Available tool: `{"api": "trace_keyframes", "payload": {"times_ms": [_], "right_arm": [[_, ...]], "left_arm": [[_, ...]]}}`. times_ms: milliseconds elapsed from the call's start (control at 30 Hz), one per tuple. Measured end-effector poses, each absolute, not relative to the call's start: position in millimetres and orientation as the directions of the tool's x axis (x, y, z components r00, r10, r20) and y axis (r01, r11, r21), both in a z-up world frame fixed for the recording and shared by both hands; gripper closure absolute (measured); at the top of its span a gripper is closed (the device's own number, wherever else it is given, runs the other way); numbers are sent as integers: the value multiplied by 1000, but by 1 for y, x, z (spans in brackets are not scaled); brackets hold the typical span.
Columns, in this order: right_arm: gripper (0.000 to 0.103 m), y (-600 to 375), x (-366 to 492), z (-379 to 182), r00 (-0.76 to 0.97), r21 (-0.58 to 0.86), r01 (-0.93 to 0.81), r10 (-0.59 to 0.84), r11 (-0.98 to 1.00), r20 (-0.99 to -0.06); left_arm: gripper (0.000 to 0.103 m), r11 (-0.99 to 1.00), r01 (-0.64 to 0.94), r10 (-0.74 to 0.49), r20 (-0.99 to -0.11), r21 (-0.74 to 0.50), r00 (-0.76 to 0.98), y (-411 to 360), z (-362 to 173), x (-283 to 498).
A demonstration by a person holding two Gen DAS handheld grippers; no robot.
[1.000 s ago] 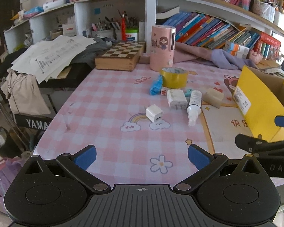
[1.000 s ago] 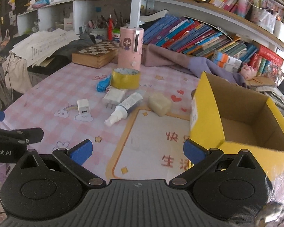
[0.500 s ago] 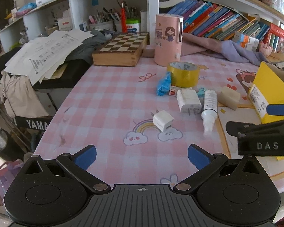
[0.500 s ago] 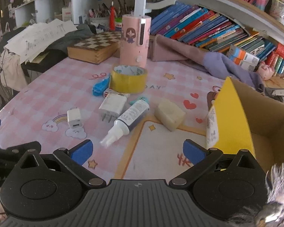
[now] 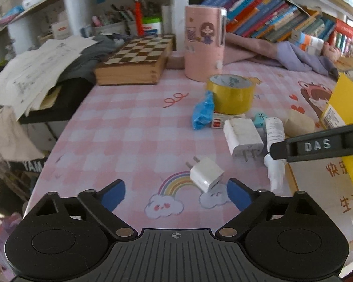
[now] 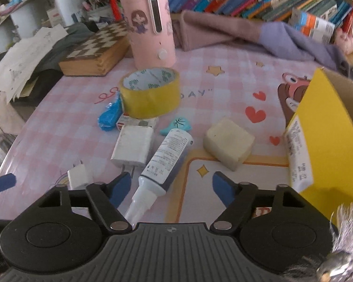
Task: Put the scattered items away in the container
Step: 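Close the right gripper on the white spray bottle while the left grips a white charger plug, then lift the spray bottle with the right gripper while the left lifts the charger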
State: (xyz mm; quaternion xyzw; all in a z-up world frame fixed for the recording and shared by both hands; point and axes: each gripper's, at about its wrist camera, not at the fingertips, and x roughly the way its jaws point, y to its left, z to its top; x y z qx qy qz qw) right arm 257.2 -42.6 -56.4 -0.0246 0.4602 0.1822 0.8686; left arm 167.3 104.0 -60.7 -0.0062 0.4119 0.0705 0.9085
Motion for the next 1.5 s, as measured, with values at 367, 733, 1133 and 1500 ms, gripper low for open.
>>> {"api": "trace_keyframes", "payload": {"times_ms": [367,733,1133,1500], "right_arm": [[46,-30,279,-67,472,115,-387,304,915,-827],[50,-26,289,-76,440,120,-391,300,913,-846],[72,-29,286,-72,440,119,-410,311,904,-843],[72,-38,261,-45,496,110,-444,346,889,-796]], "left_arm": [[27,998,-47,60,-790,39,610,93,-81,201],[31,999,-9,34,-795,36,605,85,-88,212],[68,999,-36,17,-794,-6,608,89,-83,206],[68,996,-74,17,-742,-45,670,93,-57,179]]}}
